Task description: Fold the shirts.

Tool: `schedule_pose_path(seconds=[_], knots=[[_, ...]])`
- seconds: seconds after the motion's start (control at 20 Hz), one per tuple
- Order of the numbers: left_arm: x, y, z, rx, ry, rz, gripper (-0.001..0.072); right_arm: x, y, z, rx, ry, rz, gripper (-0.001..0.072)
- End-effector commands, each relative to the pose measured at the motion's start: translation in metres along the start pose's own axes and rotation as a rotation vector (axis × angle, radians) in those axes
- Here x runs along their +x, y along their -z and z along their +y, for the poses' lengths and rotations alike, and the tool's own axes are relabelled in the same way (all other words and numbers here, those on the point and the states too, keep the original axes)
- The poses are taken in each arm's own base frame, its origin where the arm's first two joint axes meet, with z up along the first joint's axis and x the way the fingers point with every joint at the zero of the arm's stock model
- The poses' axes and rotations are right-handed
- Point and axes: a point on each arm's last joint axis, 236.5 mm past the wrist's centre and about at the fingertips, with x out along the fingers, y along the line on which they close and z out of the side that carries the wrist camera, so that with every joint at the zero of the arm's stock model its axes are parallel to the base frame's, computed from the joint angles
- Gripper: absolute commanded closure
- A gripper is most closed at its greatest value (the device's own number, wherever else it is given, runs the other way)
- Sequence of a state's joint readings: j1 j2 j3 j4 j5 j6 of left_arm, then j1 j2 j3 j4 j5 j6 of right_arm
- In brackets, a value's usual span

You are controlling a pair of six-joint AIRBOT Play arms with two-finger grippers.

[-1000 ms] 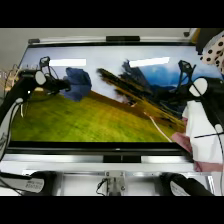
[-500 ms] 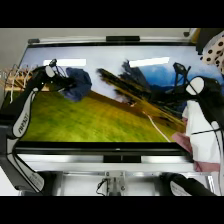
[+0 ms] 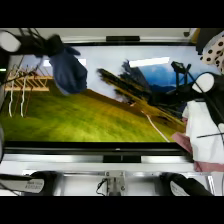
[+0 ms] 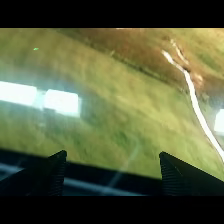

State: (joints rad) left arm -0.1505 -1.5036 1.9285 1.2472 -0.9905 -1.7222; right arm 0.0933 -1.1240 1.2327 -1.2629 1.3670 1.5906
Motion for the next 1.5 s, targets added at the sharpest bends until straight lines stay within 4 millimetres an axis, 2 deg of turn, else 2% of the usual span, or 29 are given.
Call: schedule_pose_path(seconds=[0.0, 0.05, 0.15, 0.25, 0.3, 0.35, 0.45, 0.55, 0.65, 0.7, 0.75, 0.8, 0.85, 0.9, 1.0, 1.1, 1.15, 1.2, 1.3, 1.35, 1.4, 1.45], knots=[[-0.129, -0.014, -0.097, 0.151, 0.152, -0.105, 0.0673, -0.059, 0.029, -0.005, -0.109, 0.088, 0.006, 0.0027], [-0.149, 0.007, -0.118, 0.182, 0.189, -0.051, 0.0673, -0.079, 0.029, -0.004, -0.106, 0.106, -0.062, 0.0027], [-0.174, 0.055, -0.156, 0.248, 0.266, 0.080, 0.0673, -0.114, 0.034, 0.001, -0.068, 0.118, -0.189, 0.0027], [-0.178, 0.099, -0.193, 0.296, 0.331, 0.180, 0.0673, -0.137, 0.041, 0.010, 0.011, 0.089, -0.276, 0.0029], [-0.171, 0.120, -0.207, 0.322, 0.345, 0.217, 0.0673, -0.142, 0.047, 0.013, 0.047, 0.072, -0.295, 0.0109], [-0.159, 0.145, -0.220, 0.344, 0.354, 0.258, 0.0673, -0.143, 0.054, 0.012, 0.053, 0.072, -0.299, 0.0157], [-0.123, 0.203, -0.240, 0.355, 0.370, 0.350, 0.0673, -0.134, 0.068, -0.004, 0.060, 0.124, -0.282, 0.0157], [-0.075, 0.280, -0.249, 0.356, 0.366, 0.458, 0.0671, -0.121, 0.079, -0.029, 0.076, 0.213, -0.246, 0.0156], [-0.033, 0.351, -0.248, 0.299, 0.340, 0.570, 0.0670, -0.113, 0.079, -0.045, 0.082, 0.268, -0.237, 0.0155], [-0.017, 0.376, -0.247, 0.270, 0.332, 0.626, 0.0579, -0.110, 0.076, -0.046, 0.080, 0.269, -0.249, 0.0154], [-0.005, 0.392, -0.244, 0.239, 0.317, 0.675, 0.0220, -0.109, 0.072, -0.044, 0.079, 0.260, -0.263, 0.0120], [0.003, 0.398, -0.238, 0.208, 0.300, 0.721, -0.0009, -0.110, 0.068, -0.042, 0.076, 0.249, -0.279, 0.0026], [0.006, 0.391, -0.224, 0.223, 0.276, 0.752, -0.0013, -0.110, 0.065, -0.040, 0.074, 0.243, -0.292, 0.0026], [0.005, 0.374, -0.203, 0.254, 0.241, 0.775, -0.0013, -0.110, 0.063, -0.040, 0.073, 0.243, -0.298, 0.0026], [-0.003, 0.322, -0.135, 0.304, 0.102, 0.809, -0.0013, -0.105, 0.062, -0.043, 0.073, 0.252, -0.277, 0.0026], [-0.019, 0.274, -0.054, 0.294, -0.069, 0.806, -0.0013, -0.088, 0.060, -0.046, 0.063, 0.253, -0.213, 0.0026], [-0.029, 0.259, -0.013, 0.250, -0.158, 0.811, -0.0013, -0.076, 0.058, -0.046, 0.064, 0.247, -0.170, 0.0026], [-0.036, 0.253, 0.019, 0.192, -0.211, 0.819, -0.0004, -0.063, 0.057, -0.045, 0.064, 0.235, -0.126, 0.0026], [-0.048, 0.269, 0.073, 0.071, -0.292, 0.874, -0.0001, -0.033, 0.058, -0.042, 0.065, 0.196, -0.018, 0.0026], [-0.052, 0.289, 0.096, 0.009, -0.323, 0.922, -0.0003, -0.019, 0.058, -0.041, 0.076, 0.178, 0.030, 0.0027], [-0.050, 0.310, 0.107, -0.057, -0.322, 0.956, -0.0003, -0.004, 0.059, -0.040, 0.090, 0.161, 0.079, 0.0026], [-0.041, 0.331, 0.109, -0.133, -0.289, 0.969, -0.0002, 0.008, 0.059, -0.040, 0.102, 0.151, 0.115, 0.0027]])
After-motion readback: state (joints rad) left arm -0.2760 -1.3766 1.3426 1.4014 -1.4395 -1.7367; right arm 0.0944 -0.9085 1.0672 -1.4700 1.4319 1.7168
